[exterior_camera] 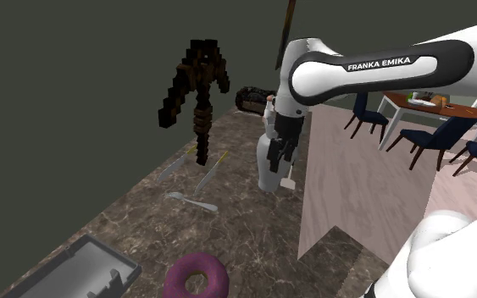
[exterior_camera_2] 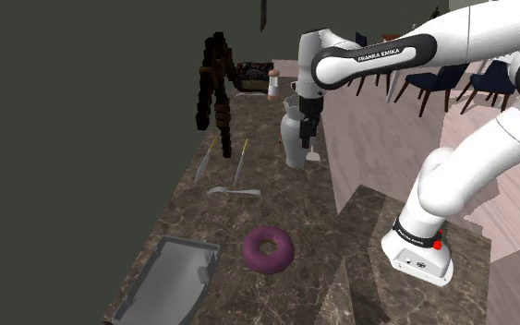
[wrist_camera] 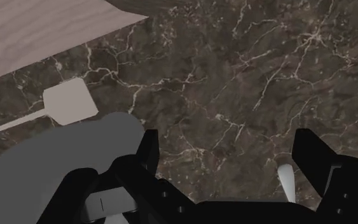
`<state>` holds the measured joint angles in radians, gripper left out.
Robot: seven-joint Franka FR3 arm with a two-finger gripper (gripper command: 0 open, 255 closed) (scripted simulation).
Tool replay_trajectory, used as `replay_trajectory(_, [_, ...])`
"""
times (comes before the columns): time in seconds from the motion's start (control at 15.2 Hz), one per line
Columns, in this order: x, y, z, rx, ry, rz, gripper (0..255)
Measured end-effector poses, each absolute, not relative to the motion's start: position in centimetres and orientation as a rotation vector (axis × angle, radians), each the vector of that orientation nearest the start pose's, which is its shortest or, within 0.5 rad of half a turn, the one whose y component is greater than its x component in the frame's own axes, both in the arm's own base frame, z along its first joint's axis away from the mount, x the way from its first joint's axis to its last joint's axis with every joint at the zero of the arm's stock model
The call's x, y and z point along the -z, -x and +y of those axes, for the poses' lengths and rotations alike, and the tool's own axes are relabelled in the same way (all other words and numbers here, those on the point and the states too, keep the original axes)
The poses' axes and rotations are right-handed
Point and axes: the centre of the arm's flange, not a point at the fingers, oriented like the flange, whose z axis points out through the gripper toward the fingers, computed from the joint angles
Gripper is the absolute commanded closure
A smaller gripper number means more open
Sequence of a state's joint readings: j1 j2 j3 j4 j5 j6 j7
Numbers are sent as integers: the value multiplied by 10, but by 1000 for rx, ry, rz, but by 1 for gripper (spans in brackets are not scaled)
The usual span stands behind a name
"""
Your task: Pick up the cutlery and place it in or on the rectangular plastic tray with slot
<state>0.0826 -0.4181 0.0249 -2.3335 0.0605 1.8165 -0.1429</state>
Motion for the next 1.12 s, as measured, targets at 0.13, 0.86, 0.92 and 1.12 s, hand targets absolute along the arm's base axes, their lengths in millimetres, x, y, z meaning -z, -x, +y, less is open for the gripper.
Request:
replay_trajectory(0.13, [-475,-425,62,-157,3053,-387,0])
replay_trajectory(0.86, [-410,-524,143,-189,2964,-558,0])
replay_trajectory(0.92, [-404,-530,151,-192,2955,-574,0])
replay_trajectory(1.12, [-381,-554,178,-201,2929,-618,0])
